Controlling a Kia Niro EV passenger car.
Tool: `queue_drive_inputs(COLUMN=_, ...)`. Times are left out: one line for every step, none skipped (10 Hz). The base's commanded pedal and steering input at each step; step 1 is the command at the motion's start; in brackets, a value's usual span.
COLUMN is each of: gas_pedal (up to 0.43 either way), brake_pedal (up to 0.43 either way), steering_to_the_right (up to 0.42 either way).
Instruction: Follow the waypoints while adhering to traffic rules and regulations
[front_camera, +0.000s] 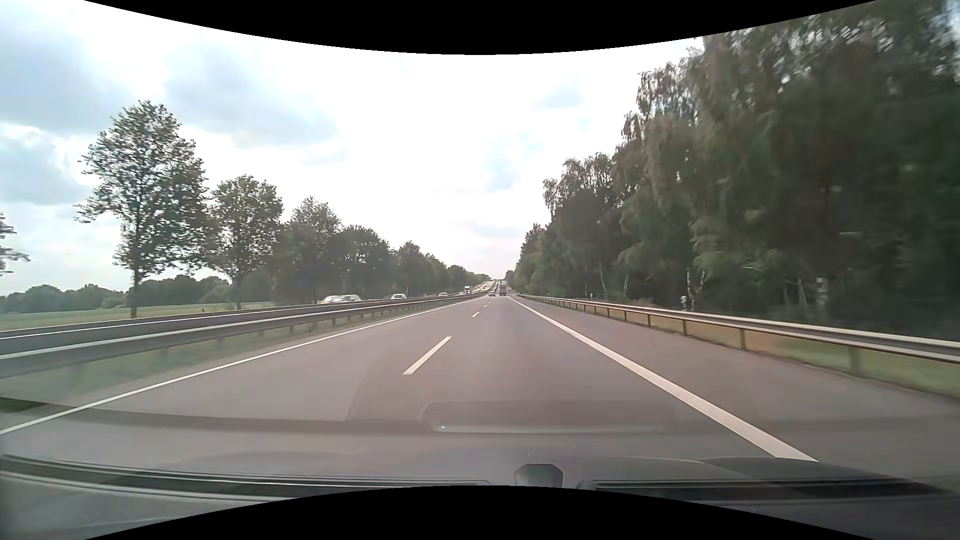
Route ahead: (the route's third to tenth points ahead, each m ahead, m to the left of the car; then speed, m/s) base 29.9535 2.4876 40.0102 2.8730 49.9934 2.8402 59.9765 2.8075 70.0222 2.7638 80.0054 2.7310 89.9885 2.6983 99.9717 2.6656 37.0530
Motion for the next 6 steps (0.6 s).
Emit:
queue_drive_inputs(gas_pedal=0.319, brake_pedal=0.000, steering_to_the_right=-0.003)
queue_drive_inputs(gas_pedal=0.287, brake_pedal=0.000, steering_to_the_right=-0.003)
queue_drive_inputs(gas_pedal=0.280, brake_pedal=0.000, steering_to_the_right=-0.004)
queue_drive_inputs(gas_pedal=0.240, brake_pedal=0.000, steering_to_the_right=-0.004)
queue_drive_inputs(gas_pedal=0.240, brake_pedal=0.000, steering_to_the_right=-0.004)
queue_drive_inputs(gas_pedal=0.240, brake_pedal=0.000, steering_to_the_right=-0.004)
